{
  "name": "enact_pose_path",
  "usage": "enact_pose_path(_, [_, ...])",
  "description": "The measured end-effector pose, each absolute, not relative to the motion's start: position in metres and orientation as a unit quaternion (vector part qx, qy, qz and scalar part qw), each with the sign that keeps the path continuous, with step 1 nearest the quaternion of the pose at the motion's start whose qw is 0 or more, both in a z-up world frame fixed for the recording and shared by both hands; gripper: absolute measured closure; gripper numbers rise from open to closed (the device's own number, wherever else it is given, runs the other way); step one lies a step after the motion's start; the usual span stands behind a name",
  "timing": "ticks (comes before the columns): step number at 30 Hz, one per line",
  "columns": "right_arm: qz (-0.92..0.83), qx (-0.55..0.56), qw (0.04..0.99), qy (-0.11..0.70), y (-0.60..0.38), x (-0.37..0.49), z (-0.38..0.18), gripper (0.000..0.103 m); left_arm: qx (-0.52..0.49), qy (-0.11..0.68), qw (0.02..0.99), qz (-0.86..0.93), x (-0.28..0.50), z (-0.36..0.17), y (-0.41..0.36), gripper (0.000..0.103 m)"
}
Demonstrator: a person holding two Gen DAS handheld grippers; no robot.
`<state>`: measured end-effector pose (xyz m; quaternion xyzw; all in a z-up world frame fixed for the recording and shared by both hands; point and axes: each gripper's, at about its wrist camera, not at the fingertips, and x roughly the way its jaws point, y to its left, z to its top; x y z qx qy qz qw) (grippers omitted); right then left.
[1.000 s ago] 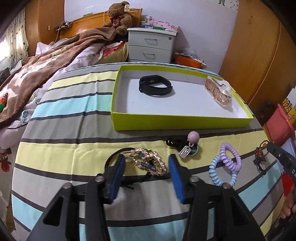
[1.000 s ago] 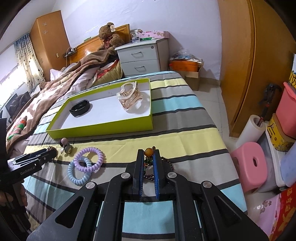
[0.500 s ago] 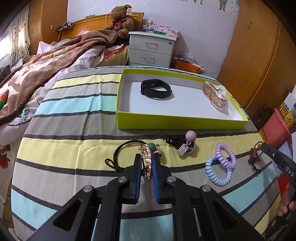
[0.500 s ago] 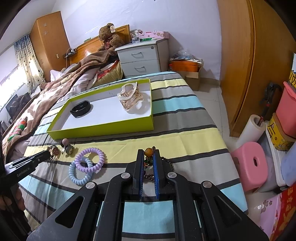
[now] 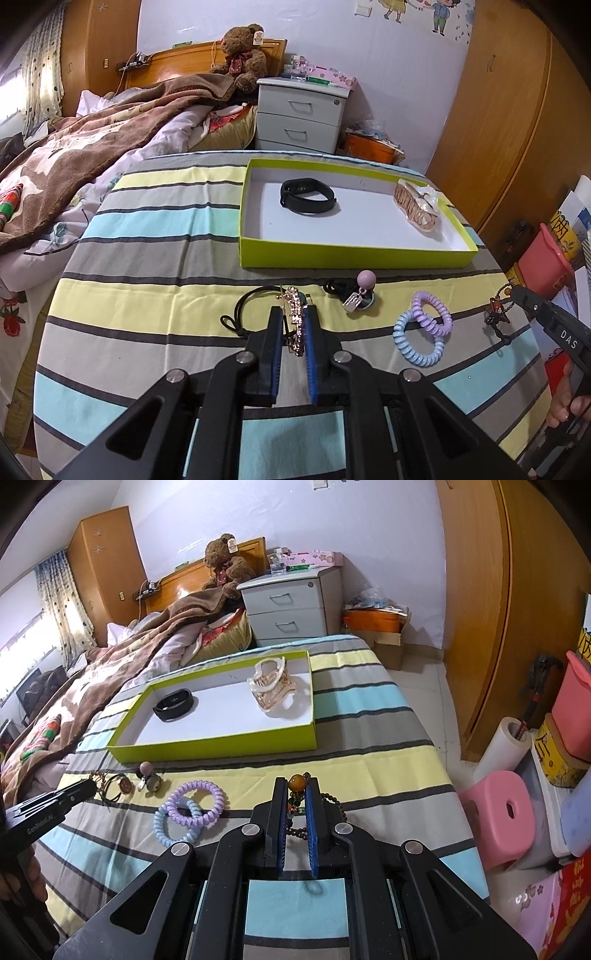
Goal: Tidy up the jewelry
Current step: 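Carry the gold clip with the left tool while the right tool carries the bracelet to the box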
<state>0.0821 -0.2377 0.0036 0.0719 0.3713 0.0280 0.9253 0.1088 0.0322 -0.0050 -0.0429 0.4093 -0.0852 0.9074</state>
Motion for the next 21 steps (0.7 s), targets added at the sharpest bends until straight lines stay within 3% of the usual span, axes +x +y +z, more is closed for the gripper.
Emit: enact_pose_path(21, [0.072,0.060,0.939,0.331,-0.221,0.115,0.067,0.094,-0.053,0.373,0.921,-0.096,0.126,0.044,0.038,0.091])
